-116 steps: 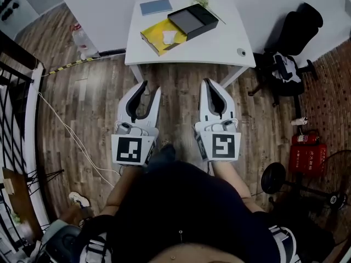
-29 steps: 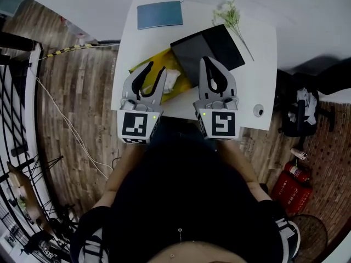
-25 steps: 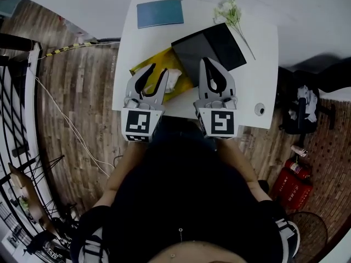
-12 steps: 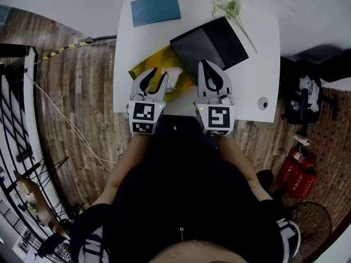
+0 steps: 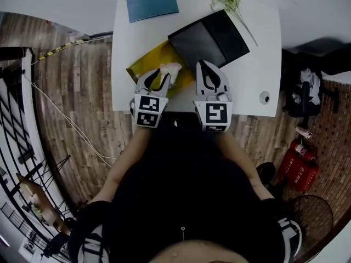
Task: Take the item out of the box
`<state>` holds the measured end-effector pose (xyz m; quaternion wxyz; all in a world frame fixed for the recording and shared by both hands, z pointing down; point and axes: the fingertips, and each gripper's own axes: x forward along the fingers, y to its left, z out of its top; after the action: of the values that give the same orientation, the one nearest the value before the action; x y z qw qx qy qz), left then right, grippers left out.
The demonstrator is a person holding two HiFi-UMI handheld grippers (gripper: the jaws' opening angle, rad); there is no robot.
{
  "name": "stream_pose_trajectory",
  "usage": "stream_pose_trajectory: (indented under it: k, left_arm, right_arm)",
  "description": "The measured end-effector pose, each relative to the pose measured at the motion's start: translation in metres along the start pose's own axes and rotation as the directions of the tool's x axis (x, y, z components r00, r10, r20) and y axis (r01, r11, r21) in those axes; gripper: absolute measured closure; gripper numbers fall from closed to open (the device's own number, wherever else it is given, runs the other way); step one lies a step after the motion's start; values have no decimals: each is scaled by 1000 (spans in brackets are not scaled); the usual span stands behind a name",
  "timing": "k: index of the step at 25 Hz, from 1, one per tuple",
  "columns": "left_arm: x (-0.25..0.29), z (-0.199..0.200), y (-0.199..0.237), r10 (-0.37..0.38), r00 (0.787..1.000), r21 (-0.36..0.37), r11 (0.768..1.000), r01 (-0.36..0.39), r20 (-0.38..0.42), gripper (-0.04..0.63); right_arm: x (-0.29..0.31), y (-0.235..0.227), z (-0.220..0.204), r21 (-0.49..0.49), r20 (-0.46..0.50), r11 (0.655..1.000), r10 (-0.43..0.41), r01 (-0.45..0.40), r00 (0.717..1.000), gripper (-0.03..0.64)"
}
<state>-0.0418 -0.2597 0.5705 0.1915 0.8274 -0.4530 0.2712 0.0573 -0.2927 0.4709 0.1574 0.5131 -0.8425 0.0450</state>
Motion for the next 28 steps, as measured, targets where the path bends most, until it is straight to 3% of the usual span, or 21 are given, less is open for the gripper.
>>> stream_pose_trajectory:
  k: [10, 19, 28]
  left_arm:
    - [16, -32, -7, -51, 991, -24, 999, 48, -125, 463]
    - [26, -49, -15, -95, 965, -36, 995, 89, -243, 463]
    - [38, -60, -23, -122, 930, 0, 992, 130, -346, 468]
  right_arm:
    - [2, 1, -12, 5, -35, 1000, 1, -1, 999, 604]
    - [5, -4, -12, -19, -39, 1000, -5, 4, 999, 604]
    - [10, -9, -10, -46, -38, 999, -1, -1, 999, 604]
